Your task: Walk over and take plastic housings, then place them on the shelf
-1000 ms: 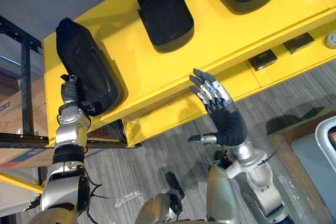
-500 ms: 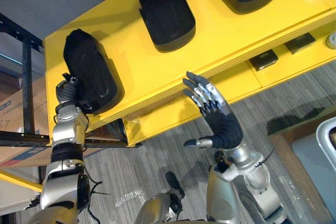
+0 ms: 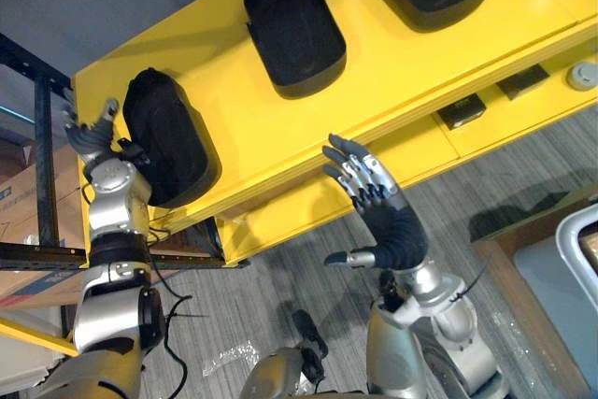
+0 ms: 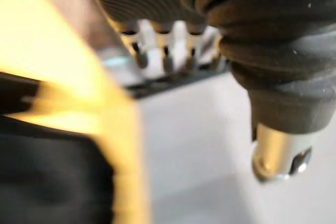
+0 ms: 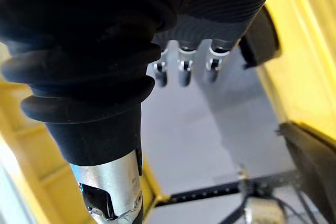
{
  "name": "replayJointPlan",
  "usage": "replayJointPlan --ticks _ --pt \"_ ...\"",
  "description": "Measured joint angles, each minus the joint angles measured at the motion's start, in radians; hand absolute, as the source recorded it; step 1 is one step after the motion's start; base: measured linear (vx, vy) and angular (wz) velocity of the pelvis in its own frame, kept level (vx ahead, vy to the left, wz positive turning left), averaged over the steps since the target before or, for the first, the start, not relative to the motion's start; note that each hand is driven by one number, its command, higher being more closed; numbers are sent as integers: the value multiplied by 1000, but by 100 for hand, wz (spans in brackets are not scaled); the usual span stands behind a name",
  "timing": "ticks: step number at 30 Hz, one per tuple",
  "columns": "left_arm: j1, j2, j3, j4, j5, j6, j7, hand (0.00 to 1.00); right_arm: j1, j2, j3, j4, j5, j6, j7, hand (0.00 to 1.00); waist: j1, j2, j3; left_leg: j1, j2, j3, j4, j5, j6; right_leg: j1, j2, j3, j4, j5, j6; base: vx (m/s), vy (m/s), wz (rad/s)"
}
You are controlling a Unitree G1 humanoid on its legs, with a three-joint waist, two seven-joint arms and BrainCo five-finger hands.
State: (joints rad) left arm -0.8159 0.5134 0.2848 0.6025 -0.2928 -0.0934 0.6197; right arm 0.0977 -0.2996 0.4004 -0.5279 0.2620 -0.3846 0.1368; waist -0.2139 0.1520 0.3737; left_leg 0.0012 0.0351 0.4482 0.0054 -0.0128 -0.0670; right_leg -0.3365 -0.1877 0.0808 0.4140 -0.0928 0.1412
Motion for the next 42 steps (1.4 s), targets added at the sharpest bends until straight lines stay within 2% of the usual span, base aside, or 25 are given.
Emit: replayJointPlan --ticks 3,4,6,7,9,11,12,14,15,18,19,22,23,24,25,28,30,33,37,42 --pt "-20 12 -54 -70 43 -109 40 0 6 0 -8 43 -1 -50 18 0 -15 -1 -2 31 5 -25 -3 -1 1 61 1 -25 -42 10 2 33 3 5" --pt "-17 13 -64 -92 59 -126 40 0 8 1 -12 52 -1 -55 18 0 -16 -2 -4 34 7 -31 -3 -1 1 72 1 -31 -51 11 3 24 -2 20" --pt "34 13 -72 -242 117 -184 42 0 -1 1 -41 88 -1 -73 28 0 -13 -7 -32 32 12 -59 -3 -2 4 103 8 -56 -91 26 5 37 -10 22" --pt "61 13 -71 -298 123 -194 42 0 -6 1 -49 96 -1 -73 32 0 -8 -10 -41 34 14 -61 -2 -2 4 111 9 -59 -103 31 5 54 -4 16" --pt "234 -2 -75 -546 150 -210 27 0 -24 2 -55 132 0 -73 41 0 9 -17 -92 46 19 -92 -1 -2 4 161 7 -90 -144 38 9 94 3 25" --pt "381 -54 -73 -720 157 -220 5 0 -25 9 -54 154 0 -71 45 0 29 -21 -121 68 22 -127 -2 -2 4 215 5 -122 -174 39 9 95 -5 42" --pt "510 -120 -74 -842 176 -228 -19 0 -25 20 -54 169 0 -69 45 0 50 -24 -149 77 24 -151 -1 -2 4 252 2 -152 -200 39 10 92 -12 57" --pt "698 -220 -100 -971 183 -237 -67 0 -27 39 -54 192 -2 -68 45 0 83 -31 -173 86 25 -197 -1 -2 4 303 0 -201 -235 41 13 52 -8 71" --pt "836 -295 -135 -1023 194 -237 -116 0 -30 55 -52 211 -4 -51 44 100 115 -40 -182 86 27 -230 -2 -7 3 333 -1 -237 -264 42 14 -25 2 70" --pt "998 -376 -184 -1035 178 -233 -182 0 -43 80 -39 268 -9 -29 47 100 171 -59 -188 85 29 -257 -3 -16 2 378 1 -279 -309 58 8 -39 27 63" --pt "1211 -448 -245 -934 63 -105 -273 0 -50 125 65 406 -42 11 -15 100 225 -130 -224 49 16 -314 -20 -2 0 412 -2 -352 -376 97 3 13 49 68" --pt "1206 -448 -248 -934 63 -103 -277 0 -55 125 65 429 -41 15 -28 100 227 -135 -226 51 16 -325 -18 -2 0 422 -1 -356 -383 103 3 46 15 38" --pt "1253 -479 -359 -730 68 -132 -356 0 -162 159 62 715 -41 26 -163 100 252 -148 -206 34 12 -363 -22 0 -2 442 -1 -410 -399 103 3 30 2 51" --pt "1277 -489 -383 -728 72 -135 -371 0 -164 161 54 721 -41 37 -192 100 277 -150 -188 32 12 -367 -23 1 -3 442 -1 -413 -399 103 2 17 2 55" --pt "1298 -490 -387 -728 75 -141 -382 0 -164 163 57 721 -41 37 -205 100 286 -151 -182 32 11 -372 -27 2 -4 442 -1 -418 -397 100 -2 -11 2 11" --pt "1309 -482 -391 -727 75 -165 -387 0 -225 177 46 755 -41 37 -209 100 284 -142 -152 28 7 -385 -18 4 -2 443 -6 -432 -383 94 -11 8 11 14" --pt "1257 -471 -426 -695 56 -156 -431 0 -363 197 -22 850 -40 39 -202 100 285 -129 -100 -4 6 -388 14 3 -1 418 -13 -432 -361 94 -12 -83 25 4" --pt "1247 -473 -464 -659 54 -147 -455 0 -424 200 -31 859 -41 38 -200 100 289 -118 -59 -16 4 -388 20 3 -1 406 -18 -433 -349 92 -13 -54 26 2" --pt "1247 -473 -466 -651 35 -146 -471 0 -441 211 -25 863 -43 34 -206 100 294 -114 -54 -24 3 -391 23 3 -1 391 -24 -434 -326 76 -15 7 0 1" --pt "1246 -473 -476 -651 18 -146 -475 0 -463 219 -24 869 -53 2 -204 100 293 -96 -24 -22 -1 -399 23 4 -1 372 -39 -436 -272 44 -13 2 5 4"
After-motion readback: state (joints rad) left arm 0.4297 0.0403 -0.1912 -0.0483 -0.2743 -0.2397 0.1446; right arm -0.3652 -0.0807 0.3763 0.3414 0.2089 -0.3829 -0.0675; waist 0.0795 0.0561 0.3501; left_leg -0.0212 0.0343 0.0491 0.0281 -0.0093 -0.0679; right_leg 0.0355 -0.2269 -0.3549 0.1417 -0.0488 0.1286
